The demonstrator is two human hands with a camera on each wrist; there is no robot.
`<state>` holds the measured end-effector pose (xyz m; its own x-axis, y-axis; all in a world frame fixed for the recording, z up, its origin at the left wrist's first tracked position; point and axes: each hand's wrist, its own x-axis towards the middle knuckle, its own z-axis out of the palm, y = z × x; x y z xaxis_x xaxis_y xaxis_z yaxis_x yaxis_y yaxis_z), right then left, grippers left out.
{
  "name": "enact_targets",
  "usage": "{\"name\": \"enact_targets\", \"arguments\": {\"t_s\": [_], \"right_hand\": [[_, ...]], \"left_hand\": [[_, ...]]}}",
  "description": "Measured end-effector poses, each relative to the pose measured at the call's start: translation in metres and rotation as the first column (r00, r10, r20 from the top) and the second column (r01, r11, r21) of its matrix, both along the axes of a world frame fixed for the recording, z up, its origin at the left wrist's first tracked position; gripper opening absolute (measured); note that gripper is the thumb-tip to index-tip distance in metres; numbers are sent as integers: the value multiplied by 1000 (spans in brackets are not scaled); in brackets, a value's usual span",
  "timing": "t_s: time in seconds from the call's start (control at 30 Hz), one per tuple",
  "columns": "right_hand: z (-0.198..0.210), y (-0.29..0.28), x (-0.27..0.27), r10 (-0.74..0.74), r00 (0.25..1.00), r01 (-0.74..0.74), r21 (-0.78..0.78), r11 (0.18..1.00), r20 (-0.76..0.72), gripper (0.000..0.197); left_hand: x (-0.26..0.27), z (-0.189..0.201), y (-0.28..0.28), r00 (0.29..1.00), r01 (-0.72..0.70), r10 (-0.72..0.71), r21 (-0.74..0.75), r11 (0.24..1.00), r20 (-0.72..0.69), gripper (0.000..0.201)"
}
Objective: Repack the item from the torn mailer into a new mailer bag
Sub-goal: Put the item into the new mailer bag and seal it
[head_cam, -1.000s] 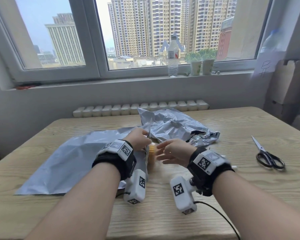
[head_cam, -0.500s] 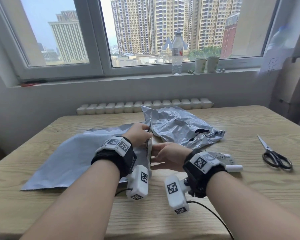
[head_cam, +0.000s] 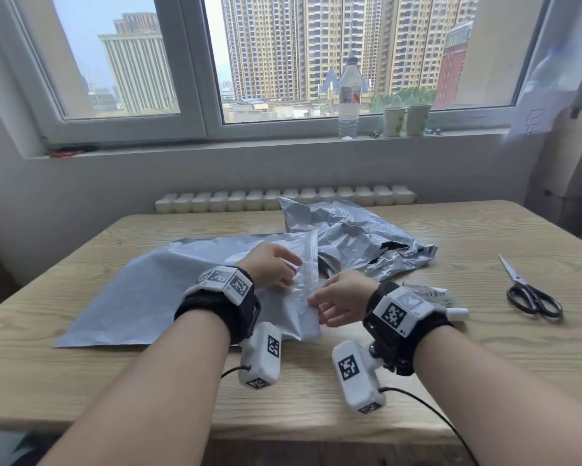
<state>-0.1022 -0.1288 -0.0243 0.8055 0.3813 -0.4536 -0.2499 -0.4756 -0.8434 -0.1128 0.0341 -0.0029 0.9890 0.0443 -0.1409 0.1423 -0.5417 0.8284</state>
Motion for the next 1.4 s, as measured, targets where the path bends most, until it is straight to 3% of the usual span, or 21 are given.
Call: {"name": "enact_targets", "arguments": {"t_s": [0.07, 0.13, 0.27, 0.4, 0.53, 0.73, 0.83, 0.97, 1.03, 1.27, 1.4], "right_hand": [[3, 3, -2, -72, 997, 71, 97, 993, 0, 6], [12, 4, -2, -143, 990, 143, 174, 974, -11, 8], [28, 3, -2, -227, 972, 234, 259, 937, -56, 9], [31, 3, -4, -267, 959, 282, 323, 904, -89, 11], [30, 4, -3, -295, 951, 310, 358, 881, -97, 14], [29, -1, 1, -289, 954, 300, 329, 895, -84, 13], [25, -3, 1, -265, 963, 266, 254, 930, -37, 5], [14, -6, -3, -133, 991, 135, 181, 974, -23, 9], [9, -8, -7, -74, 994, 69, 60, 996, 80, 10], [-2, -3, -11, 89, 938, -62, -91, 994, 334, 10], [-2, -5, -13, 92, 909, -58, -96, 994, 407, 28]], "left_hand": [[-8, 3, 3, 997, 73, -73, 91, 993, -5, 27], [-15, 8, 4, 986, 150, -137, 162, 975, -90, 26], [-25, 14, -1, 964, 228, -186, 229, 946, -192, 44], [-31, 11, -13, 986, 160, -168, 393, 905, -13, 51], [-34, 4, -23, 968, 17, -142, 510, 860, 207, 42], [-32, 7, -24, 943, -13, -167, 530, 848, 289, 17], [-29, 7, -20, 968, 22, -137, 471, 882, 212, 11], [-28, -1, -13, 994, 43, -73, 319, 947, 82, 5], [-28, -5, -10, 997, 60, -72, 258, 964, 38, 7], [-29, -6, -6, 993, 116, -113, 128, 985, -27, 7], [-31, -4, -5, 989, 145, -142, 92, 985, -33, 16]]}}
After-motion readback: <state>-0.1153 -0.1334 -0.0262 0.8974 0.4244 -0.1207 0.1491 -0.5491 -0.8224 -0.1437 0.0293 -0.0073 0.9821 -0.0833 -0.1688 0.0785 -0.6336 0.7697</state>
